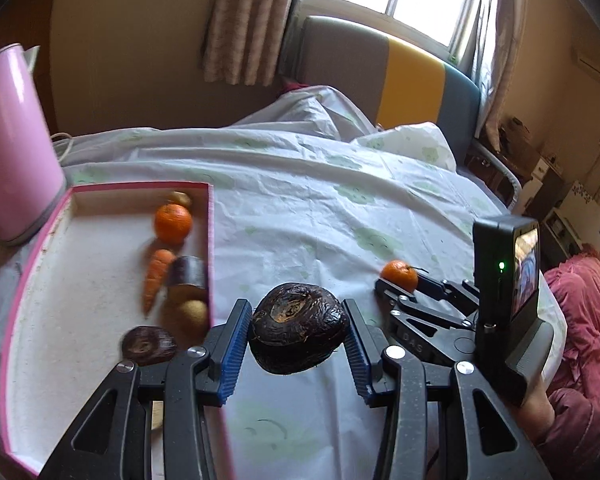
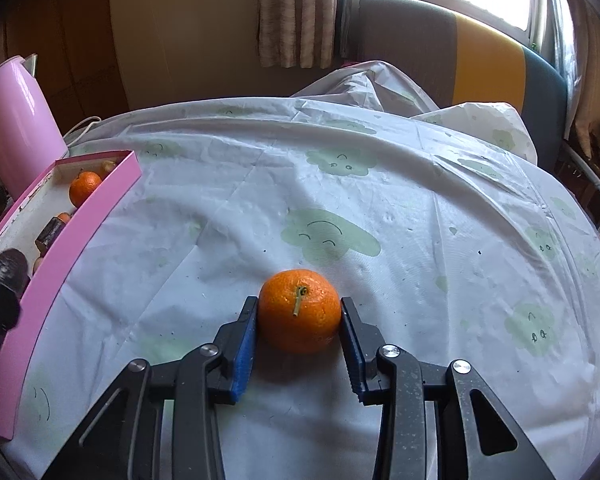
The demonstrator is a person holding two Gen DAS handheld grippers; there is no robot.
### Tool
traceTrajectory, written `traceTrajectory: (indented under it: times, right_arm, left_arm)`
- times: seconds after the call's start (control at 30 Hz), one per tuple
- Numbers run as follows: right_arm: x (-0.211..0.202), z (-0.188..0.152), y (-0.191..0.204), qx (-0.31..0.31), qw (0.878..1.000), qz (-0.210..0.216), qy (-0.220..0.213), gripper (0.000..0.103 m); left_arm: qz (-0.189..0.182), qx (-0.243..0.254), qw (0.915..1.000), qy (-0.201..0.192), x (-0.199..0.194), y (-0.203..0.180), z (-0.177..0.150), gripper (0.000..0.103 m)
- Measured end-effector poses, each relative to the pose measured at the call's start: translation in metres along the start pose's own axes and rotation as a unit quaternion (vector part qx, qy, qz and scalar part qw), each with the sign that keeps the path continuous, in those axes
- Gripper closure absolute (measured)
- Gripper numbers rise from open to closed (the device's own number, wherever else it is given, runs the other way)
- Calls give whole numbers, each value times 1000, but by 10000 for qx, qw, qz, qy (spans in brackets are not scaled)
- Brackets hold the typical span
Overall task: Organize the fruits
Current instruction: 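Lift the beet with the left tool, carry it into the tray, release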
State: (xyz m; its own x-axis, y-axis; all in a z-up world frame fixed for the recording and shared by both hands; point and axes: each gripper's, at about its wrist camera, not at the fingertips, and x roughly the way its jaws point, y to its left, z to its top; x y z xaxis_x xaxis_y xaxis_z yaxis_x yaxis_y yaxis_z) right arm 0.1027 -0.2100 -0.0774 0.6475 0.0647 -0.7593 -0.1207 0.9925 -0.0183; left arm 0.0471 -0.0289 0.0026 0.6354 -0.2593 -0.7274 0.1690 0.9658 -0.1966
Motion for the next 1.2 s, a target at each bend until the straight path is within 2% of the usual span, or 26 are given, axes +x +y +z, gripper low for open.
traceTrajectory:
  times: [0.23,0.4,0.53,0.87,1.13,1.2]
  right_arm:
    - [1,-1,1,-27,10000,-26,10,64]
    - [1,-1,1,-36,10000,-33,8,64]
    - [1,-1,1,-38,10000,-36,10,64]
    - [2,-1,1,-39,10000,-25,15,64]
    - [2,-1,1,-35,10000,-20,12,64]
    - [2,-2,1,-28,10000,-13,11,64]
  left_arm:
    - [660,-482,9967,-29,-21,59,-3,57]
    - [1078,-753,9911,207,-14,108,-6,57]
    - [1328,-765,9879,223,-5,132,1,57]
    - [1442,-848,9851,405,33,138,21,57]
    - [1455,-858,9847,431,34,130,18,57]
    - [1448,-813,9854,368,31,127,18,53]
